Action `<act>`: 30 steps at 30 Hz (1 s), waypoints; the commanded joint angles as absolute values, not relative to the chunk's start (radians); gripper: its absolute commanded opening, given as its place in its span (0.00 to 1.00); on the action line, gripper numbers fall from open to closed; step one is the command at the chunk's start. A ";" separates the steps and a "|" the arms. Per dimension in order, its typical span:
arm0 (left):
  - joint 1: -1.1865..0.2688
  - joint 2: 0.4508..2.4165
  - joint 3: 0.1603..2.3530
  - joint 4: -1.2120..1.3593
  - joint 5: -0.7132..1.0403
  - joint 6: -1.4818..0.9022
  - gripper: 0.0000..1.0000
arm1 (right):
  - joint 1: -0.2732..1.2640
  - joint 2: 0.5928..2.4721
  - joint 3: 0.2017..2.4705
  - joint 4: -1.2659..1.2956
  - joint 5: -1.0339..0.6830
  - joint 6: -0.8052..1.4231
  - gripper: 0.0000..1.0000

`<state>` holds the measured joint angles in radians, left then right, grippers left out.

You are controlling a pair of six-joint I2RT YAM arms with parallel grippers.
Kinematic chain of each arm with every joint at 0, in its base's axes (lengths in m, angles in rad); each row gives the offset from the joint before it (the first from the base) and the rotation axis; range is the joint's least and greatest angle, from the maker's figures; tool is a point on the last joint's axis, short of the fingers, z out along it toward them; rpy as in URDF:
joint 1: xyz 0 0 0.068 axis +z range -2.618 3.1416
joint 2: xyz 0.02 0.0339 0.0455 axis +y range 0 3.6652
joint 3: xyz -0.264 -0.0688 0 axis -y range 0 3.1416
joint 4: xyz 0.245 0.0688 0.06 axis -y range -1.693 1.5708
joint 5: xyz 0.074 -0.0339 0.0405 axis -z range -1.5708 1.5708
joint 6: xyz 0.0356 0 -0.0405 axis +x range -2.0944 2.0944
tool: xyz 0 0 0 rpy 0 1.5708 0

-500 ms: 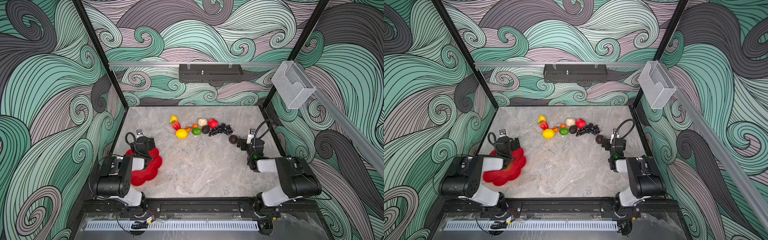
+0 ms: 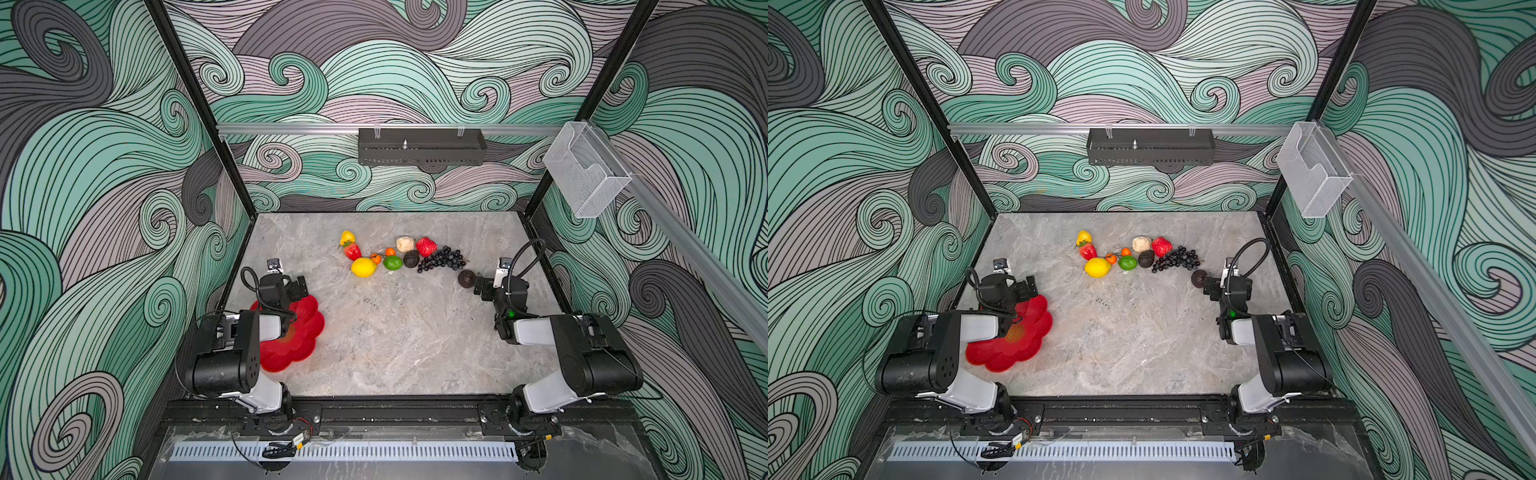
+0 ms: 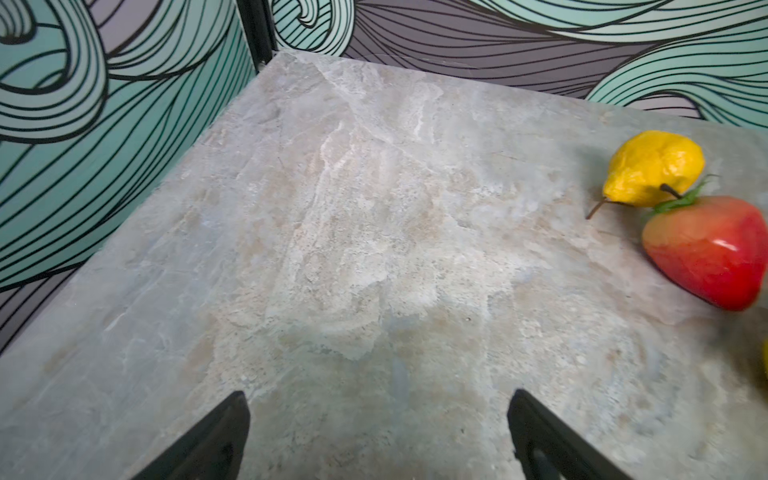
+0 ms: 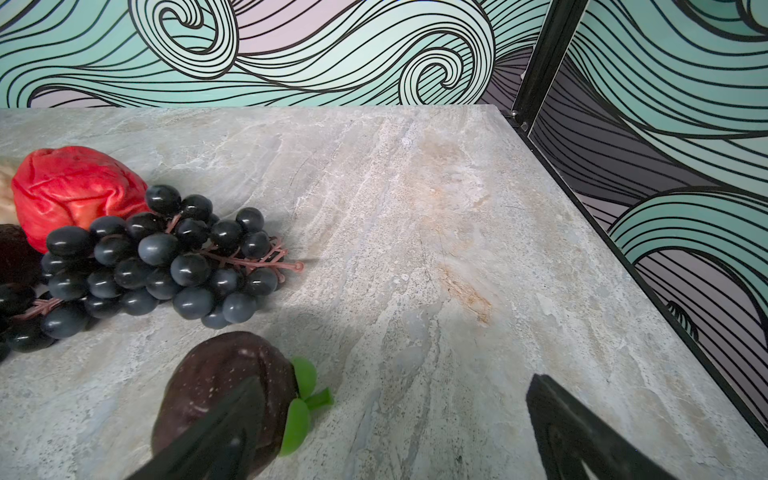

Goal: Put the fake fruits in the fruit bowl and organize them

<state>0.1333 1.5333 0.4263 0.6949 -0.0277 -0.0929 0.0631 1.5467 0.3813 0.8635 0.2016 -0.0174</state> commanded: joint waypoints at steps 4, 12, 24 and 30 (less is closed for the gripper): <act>0.169 1.522 0.415 0.768 0.156 -0.081 0.99 | 0.059 1.539 0.393 0.871 0.196 -0.008 0.99; 0.177 1.519 0.402 0.790 0.210 -0.066 0.99 | 0.058 1.538 0.390 0.876 0.195 -0.010 0.99; 0.139 1.125 0.334 0.603 0.087 -0.114 0.99 | 0.074 1.291 0.353 0.752 -0.018 -0.110 0.99; 0.042 0.984 0.442 0.379 -0.020 -0.173 0.99 | 0.129 1.033 0.394 0.577 -0.035 -0.067 0.99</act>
